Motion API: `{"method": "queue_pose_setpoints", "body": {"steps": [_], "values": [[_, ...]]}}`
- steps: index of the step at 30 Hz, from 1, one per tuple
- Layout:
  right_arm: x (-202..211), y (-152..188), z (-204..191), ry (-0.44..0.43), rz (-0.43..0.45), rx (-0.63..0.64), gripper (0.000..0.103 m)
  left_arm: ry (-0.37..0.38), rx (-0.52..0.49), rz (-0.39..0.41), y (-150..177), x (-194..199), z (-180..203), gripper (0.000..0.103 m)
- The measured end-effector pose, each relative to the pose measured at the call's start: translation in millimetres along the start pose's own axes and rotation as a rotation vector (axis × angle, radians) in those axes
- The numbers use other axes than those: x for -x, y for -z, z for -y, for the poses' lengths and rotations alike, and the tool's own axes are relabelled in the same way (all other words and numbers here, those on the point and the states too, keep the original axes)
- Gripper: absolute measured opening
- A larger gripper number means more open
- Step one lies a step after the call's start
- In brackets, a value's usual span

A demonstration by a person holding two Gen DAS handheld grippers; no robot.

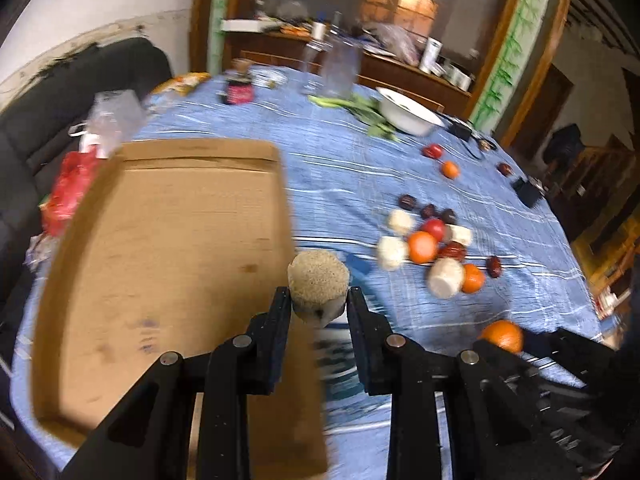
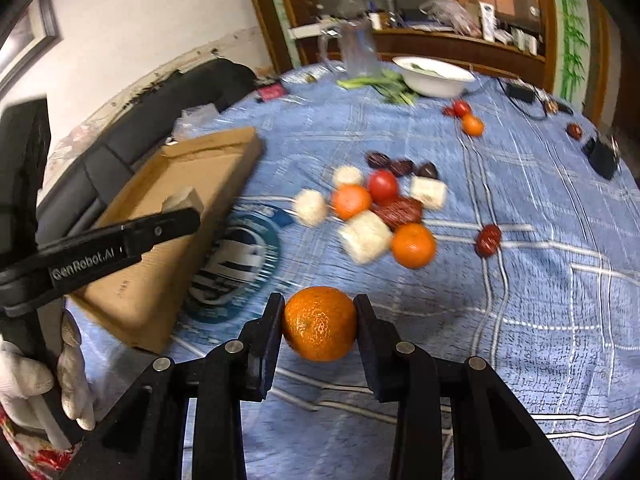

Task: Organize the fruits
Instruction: 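Grasp a beige round cake with the left gripper while the right gripper grasps an orange, then carry the cake and orange over the cardboard tray with both grippers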

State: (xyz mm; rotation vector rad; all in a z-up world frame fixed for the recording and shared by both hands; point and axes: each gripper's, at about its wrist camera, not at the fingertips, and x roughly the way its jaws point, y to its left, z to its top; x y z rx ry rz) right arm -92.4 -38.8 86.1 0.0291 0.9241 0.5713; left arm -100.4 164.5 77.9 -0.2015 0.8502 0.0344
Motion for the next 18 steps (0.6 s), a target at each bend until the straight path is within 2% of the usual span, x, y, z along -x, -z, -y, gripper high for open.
{"method": "queue_pose_setpoints", "body": {"steps": [4,9,13,18], "values": [[7,-11,-39,-0.069,0.007,0.055,0.038,-0.071,0.044,0.028,7,18,-38,0.028],[-10,-21,-92,-0.168,-0.035,0.122,0.038,-0.141,0.1,0.034,23,33,-87,0.028],[-38,-20,-127,-0.193,-0.081,0.175,0.039,-0.168,0.132,0.014,31,33,-112,0.028],[-74,-14,-152,-0.209,-0.146,0.198,0.039,-0.183,0.145,-0.002,40,34,-129,0.028]]}}
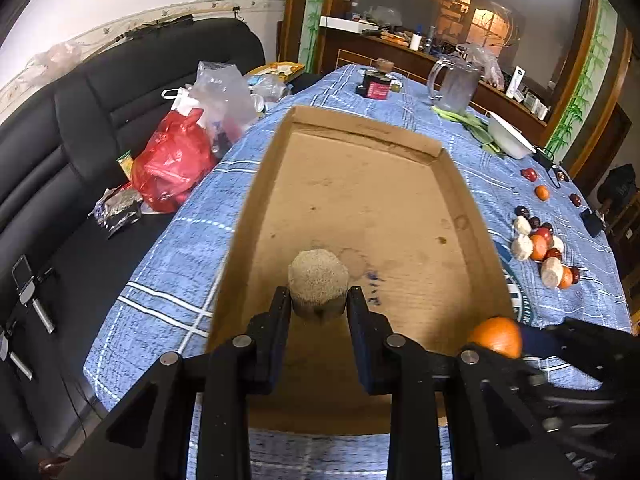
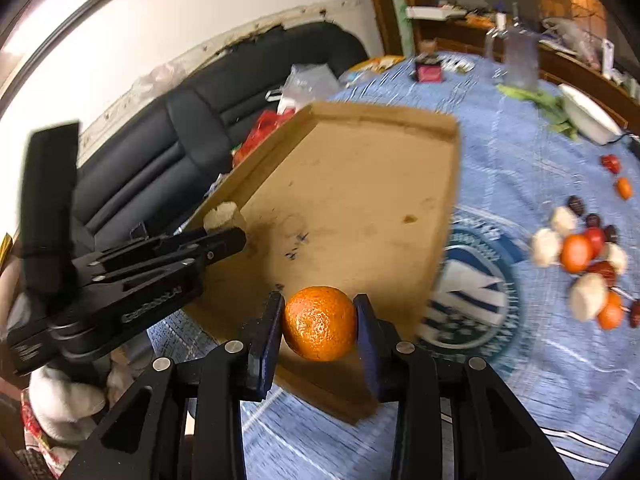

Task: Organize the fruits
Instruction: 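Carry the cake and orange over the cardboard tray with both grippers, then open the left gripper to drop the cake while the right gripper drops the orange into the tray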

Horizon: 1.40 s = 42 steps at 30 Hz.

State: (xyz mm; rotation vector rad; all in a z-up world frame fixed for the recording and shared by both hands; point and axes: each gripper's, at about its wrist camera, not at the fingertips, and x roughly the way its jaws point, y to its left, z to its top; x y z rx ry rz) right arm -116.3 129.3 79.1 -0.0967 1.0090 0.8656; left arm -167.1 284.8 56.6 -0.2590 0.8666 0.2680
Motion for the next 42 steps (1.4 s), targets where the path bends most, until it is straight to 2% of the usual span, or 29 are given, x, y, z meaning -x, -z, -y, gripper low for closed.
{"method": "queue_pose_setpoints", "body": {"steps": [5,8,13,16,20,23,24,26,30,31,32,33,34,37,42], "values": [[-28,4,-9,0.011,-0.049,0.024,0.039,-0.015,0.007,-0.029,3,-10,-6,0.028],[-32,6,-13,0.025,-0.047,0.047,0.04,-0.027,0.007,-0.034,4,-11,-6,0.029],[-29,7,-13,0.004,-0.044,0.025,0.043,-0.005,0.014,-0.025,5,-5,-9,0.04],[-16,8,-13,-0.003,-0.012,0.015,0.053,0.034,0.031,-0.006,5,6,-12,0.044],[16,10,1,-0.01,0.079,-0.045,0.053,0.051,0.067,0.044,3,25,-23,0.051],[32,12,15,0.07,0.137,-0.089,0.053,0.07,0.11,0.084,1,39,-36,0.054],[33,14,20,0.115,0.135,-0.099,0.053,0.075,0.124,0.099,1,44,-39,0.054],[29,17,29,0.147,0.109,-0.124,0.053,0.086,0.138,0.119,0,51,-43,0.055],[11,24,38,0.119,0.05,-0.164,0.053,0.108,0.138,0.129,0,55,-38,0.055],[7,25,39,0.114,0.038,-0.162,0.051,0.11,0.132,0.129,0,56,-36,0.055],[3,26,37,0.107,0.024,-0.158,0.041,0.114,0.124,0.13,0,56,-33,0.055],[0,28,33,0.1,0.008,-0.151,0.036,0.119,0.118,0.131,0,57,-31,0.055],[-2,29,32,0.098,0.002,-0.145,0.034,0.125,0.111,0.132,0,58,-28,0.055],[-3,31,24,0.134,0.001,-0.102,0.034,0.141,0.1,0.14,0,60,-24,0.055],[-1,34,20,0.092,-0.023,-0.094,0.034,0.175,0.095,0.129,0,56,-13,0.056]]}}
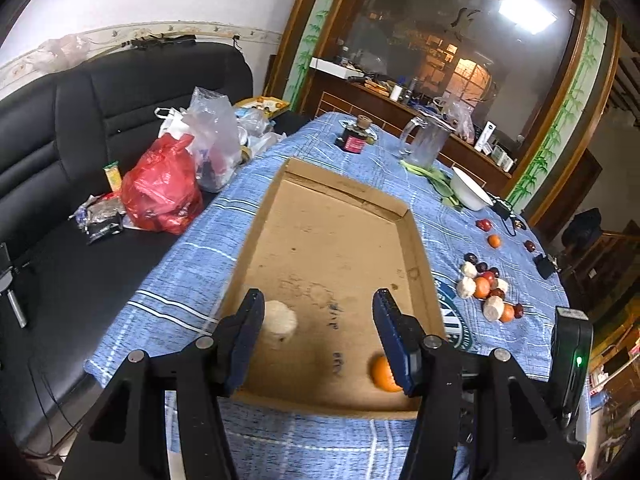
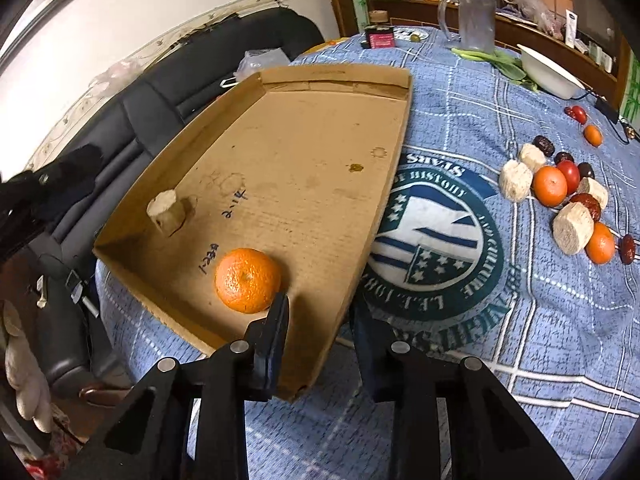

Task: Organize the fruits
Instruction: 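Open the left gripper to drop the cake while the right gripper drops the orange into the tray, then move both open grippers back to the fruit pile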

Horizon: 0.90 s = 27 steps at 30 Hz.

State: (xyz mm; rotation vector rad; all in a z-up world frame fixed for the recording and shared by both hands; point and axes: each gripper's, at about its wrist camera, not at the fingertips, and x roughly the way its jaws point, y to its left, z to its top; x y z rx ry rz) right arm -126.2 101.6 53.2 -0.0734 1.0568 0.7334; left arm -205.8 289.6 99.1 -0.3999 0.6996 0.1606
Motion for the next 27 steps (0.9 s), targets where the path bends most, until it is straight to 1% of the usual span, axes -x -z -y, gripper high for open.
{"method": "queue_pose_setpoints", "body": {"steps": [2,3,5,6,7,8,10,13,14,15,16,18,20,24,27], "values": [[5,3,1,-0.026,-0.002,0.0,0.035,0.017,-0.008,-0.013,1,-4,8,0.055],[14,5,5,-0.043,0.017,-0.009,0.035,0.027,-0.019,-0.022,1,-6,16,0.055],[32,9,14,-0.042,0.059,-0.033,0.035,0.048,-0.045,-0.039,3,-11,33,0.056],[44,10,24,-0.027,0.084,-0.055,0.036,0.067,-0.06,-0.053,5,-14,45,0.061],[54,13,34,-0.007,0.102,-0.081,0.045,0.089,-0.07,-0.067,6,-18,55,0.068],[64,15,46,0.017,0.116,-0.112,0.062,0.107,-0.076,-0.078,8,-20,62,0.07],[83,22,74,0.087,0.149,-0.187,0.08,0.155,-0.089,-0.116,12,-26,80,0.076],[105,36,112,0.188,0.183,-0.277,0.086,0.23,-0.098,-0.181,17,-36,109,0.081],[112,42,127,0.229,0.188,-0.321,0.09,0.26,-0.108,-0.195,20,-39,119,0.081],[119,48,140,0.262,0.192,-0.362,0.092,0.28,-0.12,-0.204,23,-40,128,0.081],[124,53,148,0.268,0.205,-0.381,0.092,0.292,-0.133,-0.212,26,-41,136,0.081],[136,63,166,0.28,0.255,-0.402,0.092,0.298,-0.17,-0.219,33,-44,153,0.081],[145,69,177,0.323,0.284,-0.406,0.092,0.29,-0.205,-0.212,38,-46,166,0.081],[160,75,200,0.358,0.355,-0.414,0.092,0.242,-0.253,-0.187,45,-50,177,0.081],[168,73,221,0.412,0.357,-0.43,0.092,0.196,-0.25,-0.182,45,-57,169,0.081]]}}
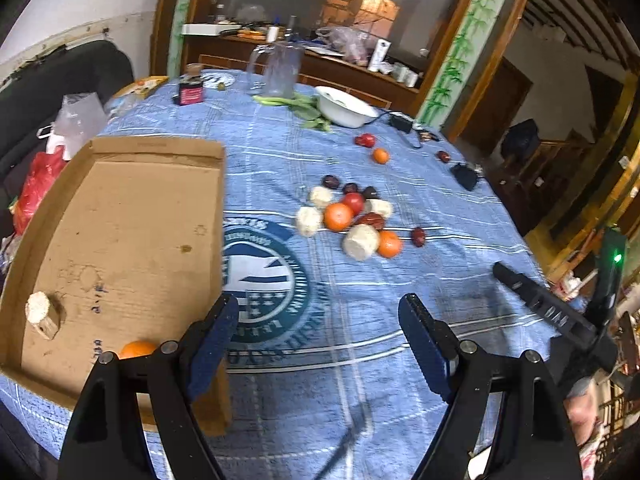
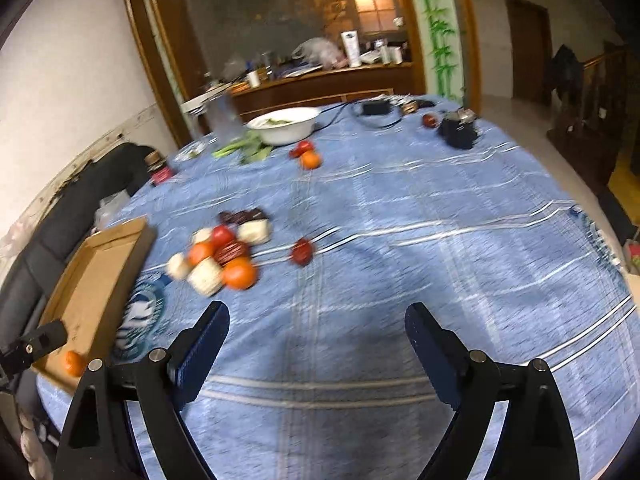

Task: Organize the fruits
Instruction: 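Move both open grippers back to the fruit pile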

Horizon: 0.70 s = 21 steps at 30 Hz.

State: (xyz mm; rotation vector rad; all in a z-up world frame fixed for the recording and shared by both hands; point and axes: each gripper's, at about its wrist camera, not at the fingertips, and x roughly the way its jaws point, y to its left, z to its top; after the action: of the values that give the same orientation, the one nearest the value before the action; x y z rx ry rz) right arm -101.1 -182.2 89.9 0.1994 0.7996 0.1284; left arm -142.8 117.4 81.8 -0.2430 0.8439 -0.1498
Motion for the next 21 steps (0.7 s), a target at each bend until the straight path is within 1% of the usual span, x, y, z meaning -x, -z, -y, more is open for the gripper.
{"method": "queue_pose_setpoints", "body": {"steps": [2,4,6,7,8,10,12,14,15,16,19,21], "values": [[-9,-9,9,0.039,-0.022,-0.001,0.092,-0.023,0.011,-0.011,-1,-4,-9,0.081],[-19,-15,15,0.043,-0.059,-0.004,0.092,-0.039,0.022,-0.018,-1,-8,-17,0.081],[-31,-17,17,0.011,-0.109,-0.014,0.092,-0.046,0.043,-0.035,-1,-15,-25,0.081],[-36,-16,15,-0.019,-0.128,-0.014,0.092,-0.045,0.047,-0.041,-1,-18,-26,0.081],[-42,-16,10,-0.05,-0.142,-0.006,0.092,-0.044,0.048,-0.05,-1,-22,-27,0.081],[-50,-14,0,-0.084,-0.157,0.019,0.091,-0.042,0.044,-0.062,-1,-28,-25,0.081],[-58,-13,-11,-0.111,-0.17,0.051,0.084,-0.03,0.029,-0.075,-2,-34,-20,0.081],[-67,-13,-22,-0.152,-0.197,0.081,0.07,-0.025,0.01,-0.077,-6,-39,-14,0.081],[-72,-13,-29,-0.174,-0.21,0.1,0.068,-0.02,0.001,-0.075,-8,-41,-11,0.08],[-74,-13,-35,-0.182,-0.215,0.116,0.064,-0.014,-0.007,-0.071,-11,-44,-9,0.076],[-82,-14,-54,-0.195,-0.216,0.182,0.063,-0.003,-0.017,-0.073,-20,-53,-4,0.066],[-91,-16,-65,-0.204,-0.217,0.216,0.063,-0.01,-0.011,-0.078,-26,-59,-4,0.066]]}}
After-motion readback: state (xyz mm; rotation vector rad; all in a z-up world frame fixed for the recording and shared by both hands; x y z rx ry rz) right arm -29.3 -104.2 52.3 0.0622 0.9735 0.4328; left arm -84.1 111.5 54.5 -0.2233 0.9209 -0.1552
